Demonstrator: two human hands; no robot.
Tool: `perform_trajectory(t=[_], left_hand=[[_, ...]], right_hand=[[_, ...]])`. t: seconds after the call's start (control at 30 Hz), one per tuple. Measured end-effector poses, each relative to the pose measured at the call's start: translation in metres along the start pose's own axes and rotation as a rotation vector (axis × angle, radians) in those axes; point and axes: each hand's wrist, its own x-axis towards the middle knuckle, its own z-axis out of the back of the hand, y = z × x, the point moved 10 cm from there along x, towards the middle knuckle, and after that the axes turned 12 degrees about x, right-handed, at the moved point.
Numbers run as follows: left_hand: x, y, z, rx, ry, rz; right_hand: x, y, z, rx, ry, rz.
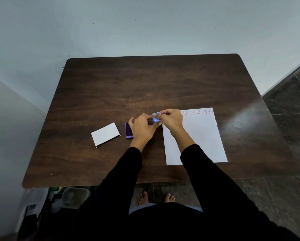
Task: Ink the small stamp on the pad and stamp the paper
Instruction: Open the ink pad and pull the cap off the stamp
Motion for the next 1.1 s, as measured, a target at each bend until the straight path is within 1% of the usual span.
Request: perform_trajectory(t=[0.17, 0.3, 0.37, 0.43, 0.5, 0.57, 0.67, 0.77, 0.97, 1.1], left_hand=[[-0.002, 0.001, -0.006, -0.003, 0.042, -0.005], [-0.003, 0.001, -0.010, -0.010, 0.070, -0.015], [-0.005, 0.001, -0.008, 0.006, 0.053, -0.013], [-0.010, 0.002, -0.004, 0.031, 0.010, -0.009], [-0.019, 0.001, -0.004, 0.067, -0.039, -0.044], [-0.031, -0.001, -0.007, 0.120, -0.077, -0.088], [-0.046, 0.002, -0.015, 0.177, -0.106, -0.093], [-0.054, 0.008, -0.024, 0.238, -0.094, -0.081], [-0.055, 0.014, -0.031, 0.276, -0.037, -0.104], [-0.058, 0.043, -0.007, 0.281, -0.161, 0.017]], right_hand=[[0.000, 0.002, -0.002, -0.031, 0.039, 0.031], [0.003, -0.001, -0.004, -0.031, 0.079, 0.012], [0.003, -0.001, -0.003, -0.009, 0.082, 0.008], [0.002, 0.000, 0.002, 0.055, 0.041, 0.011], [0.004, -0.001, 0.008, 0.166, -0.015, -0.021], [0.006, -0.007, 0.010, 0.342, -0.031, -0.104], [0.000, -0.011, 0.001, 0.718, 0.053, -0.254], [-0.007, -0.012, -0.005, 0.966, 0.119, -0.345], [-0.017, -0.014, -0.014, 1.185, 0.176, -0.449], [-0.018, -0.016, -0.019, 1.274, 0.187, -0.487]])
